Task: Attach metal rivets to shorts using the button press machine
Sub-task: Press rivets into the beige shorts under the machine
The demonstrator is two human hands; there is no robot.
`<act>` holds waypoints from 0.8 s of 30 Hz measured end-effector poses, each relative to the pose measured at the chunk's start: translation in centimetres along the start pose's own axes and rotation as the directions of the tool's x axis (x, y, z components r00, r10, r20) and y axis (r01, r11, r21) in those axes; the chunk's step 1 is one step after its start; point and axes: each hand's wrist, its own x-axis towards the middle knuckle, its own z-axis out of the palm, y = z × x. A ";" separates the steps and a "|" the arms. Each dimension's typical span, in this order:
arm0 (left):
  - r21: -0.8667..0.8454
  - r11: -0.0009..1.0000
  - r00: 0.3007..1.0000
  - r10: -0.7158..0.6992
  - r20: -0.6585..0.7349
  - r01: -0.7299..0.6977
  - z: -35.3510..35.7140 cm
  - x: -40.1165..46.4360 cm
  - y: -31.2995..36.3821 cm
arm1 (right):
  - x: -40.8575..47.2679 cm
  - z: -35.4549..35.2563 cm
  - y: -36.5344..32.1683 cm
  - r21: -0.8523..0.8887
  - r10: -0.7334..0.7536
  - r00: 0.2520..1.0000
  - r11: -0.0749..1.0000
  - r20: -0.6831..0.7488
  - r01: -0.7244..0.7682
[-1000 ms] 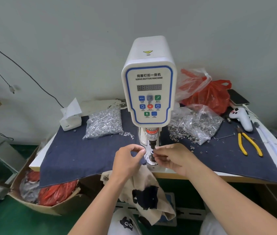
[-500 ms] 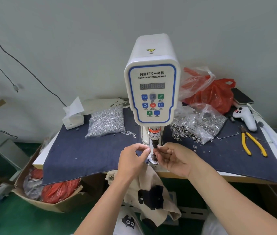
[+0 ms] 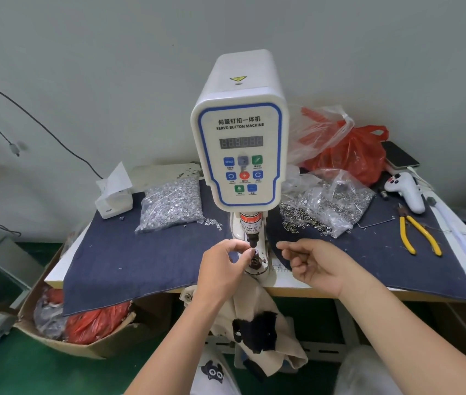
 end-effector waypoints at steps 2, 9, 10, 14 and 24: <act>0.014 1.000 1.000 0.007 0.000 -0.007 0.0 0.1 0.1 | 0.1 -0.7 0.5 0.016 0.015 1.000 1.000 -0.007 -0.015; 0.033 0.999 0.999 0.036 0.011 -0.036 -0.1 0.4 0.1 | 0.3 -1.7 1.2 0.023 0.033 0.999 0.999 0.011 -0.033; 0.045 0.998 0.999 0.045 0.010 -0.045 -0.2 0.4 0.2 | 0.3 -1.7 1.2 0.022 0.035 0.999 0.999 0.016 -0.035; 0.035 0.999 0.999 0.036 0.021 -0.037 -0.5 0.4 0.6 | 0.0 -1.6 1.3 0.013 0.031 0.999 0.999 0.033 -0.031; 0.078 0.997 0.999 0.019 0.039 -0.022 -0.7 0.7 0.7 | -0.5 -1.4 1.4 0.003 0.026 0.999 1.000 0.034 -0.026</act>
